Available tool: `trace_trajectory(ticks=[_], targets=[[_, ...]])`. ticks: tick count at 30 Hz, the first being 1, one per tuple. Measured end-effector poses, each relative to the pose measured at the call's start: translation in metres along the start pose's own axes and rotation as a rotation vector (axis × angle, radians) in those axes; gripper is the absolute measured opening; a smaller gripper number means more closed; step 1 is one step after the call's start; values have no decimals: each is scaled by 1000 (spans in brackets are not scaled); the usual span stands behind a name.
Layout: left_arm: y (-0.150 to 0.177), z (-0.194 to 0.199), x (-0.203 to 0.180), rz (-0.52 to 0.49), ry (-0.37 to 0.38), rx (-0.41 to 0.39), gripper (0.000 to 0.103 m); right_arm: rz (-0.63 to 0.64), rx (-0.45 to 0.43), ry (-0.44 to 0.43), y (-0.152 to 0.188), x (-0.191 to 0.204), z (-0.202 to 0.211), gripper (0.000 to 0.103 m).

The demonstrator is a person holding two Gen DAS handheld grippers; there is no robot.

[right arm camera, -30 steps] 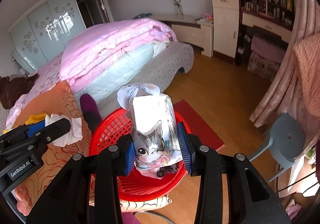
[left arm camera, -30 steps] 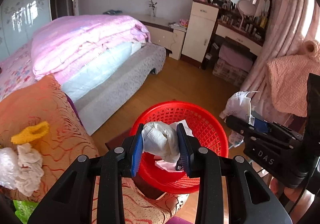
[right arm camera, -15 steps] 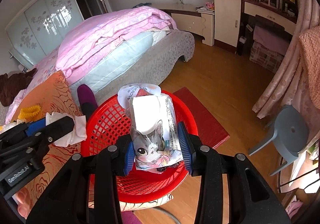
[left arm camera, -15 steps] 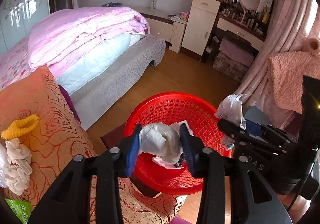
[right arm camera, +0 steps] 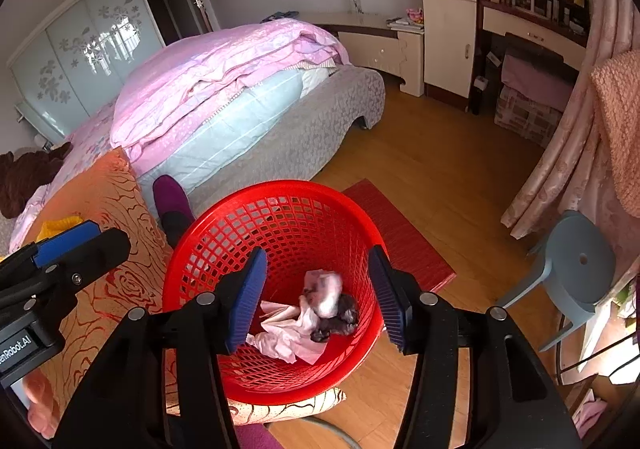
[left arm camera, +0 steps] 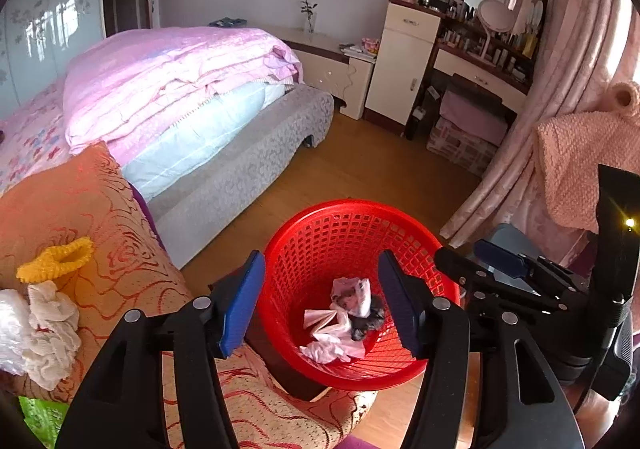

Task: Collect trash
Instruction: 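Move both open grippers back over the trash pile on the cloth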

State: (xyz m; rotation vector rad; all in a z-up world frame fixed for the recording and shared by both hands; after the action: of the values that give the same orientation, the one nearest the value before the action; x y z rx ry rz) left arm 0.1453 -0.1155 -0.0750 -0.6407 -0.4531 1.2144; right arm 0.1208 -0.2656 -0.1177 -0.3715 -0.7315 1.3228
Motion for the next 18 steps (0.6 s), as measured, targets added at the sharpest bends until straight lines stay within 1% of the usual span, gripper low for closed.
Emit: trace_trajectory(ticks=[7,9,13,16,18], targets=[[2,15,15,36,-18,-34,58,17,-35,5,1,8,9,52],[2,21,22,51,-30,-45,61,26,-48,1,1,13,14,52],[5,32,35,84,-48,-61,62,47,-80,-19,1,26,24,60],[10,46,43,89,-81,-83,63,65,-95,-41,1,37,32,63],[14,55,48,92,-104,-97,66,76,-108,-61,2,46,38,66]])
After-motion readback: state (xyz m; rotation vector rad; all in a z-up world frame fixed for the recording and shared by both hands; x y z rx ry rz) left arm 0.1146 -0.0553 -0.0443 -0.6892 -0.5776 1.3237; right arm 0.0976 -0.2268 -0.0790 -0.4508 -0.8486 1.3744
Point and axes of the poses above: each gripper's, at about its wrist camera, not at the fingertips, and z roughly against the way its jaws point, x to its left, y to its underside, the point moved 3 cm from there along -z, roughly the way its jaws point, and after that the axes turned 7 degrees about -y, right-handed, at the moved point
